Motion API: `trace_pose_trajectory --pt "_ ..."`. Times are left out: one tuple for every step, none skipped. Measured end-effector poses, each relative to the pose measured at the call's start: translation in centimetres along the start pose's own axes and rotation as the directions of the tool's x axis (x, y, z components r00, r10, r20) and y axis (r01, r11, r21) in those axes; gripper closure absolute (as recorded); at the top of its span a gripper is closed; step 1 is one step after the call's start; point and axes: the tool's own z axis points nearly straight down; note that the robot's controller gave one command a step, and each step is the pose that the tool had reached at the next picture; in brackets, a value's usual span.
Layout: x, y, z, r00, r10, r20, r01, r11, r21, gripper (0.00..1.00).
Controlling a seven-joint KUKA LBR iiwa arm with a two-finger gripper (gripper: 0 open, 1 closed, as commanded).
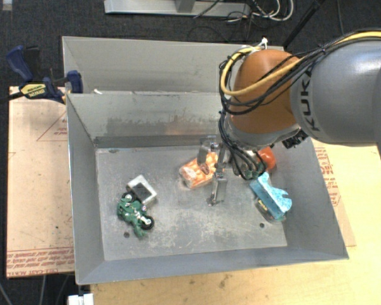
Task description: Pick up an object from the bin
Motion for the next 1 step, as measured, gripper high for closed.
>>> trace_pose_trajectory --pt "-0.17 -0.02 -0.49 1.0 0.001 0.008 -0.001 1.0 0.0 0.0"
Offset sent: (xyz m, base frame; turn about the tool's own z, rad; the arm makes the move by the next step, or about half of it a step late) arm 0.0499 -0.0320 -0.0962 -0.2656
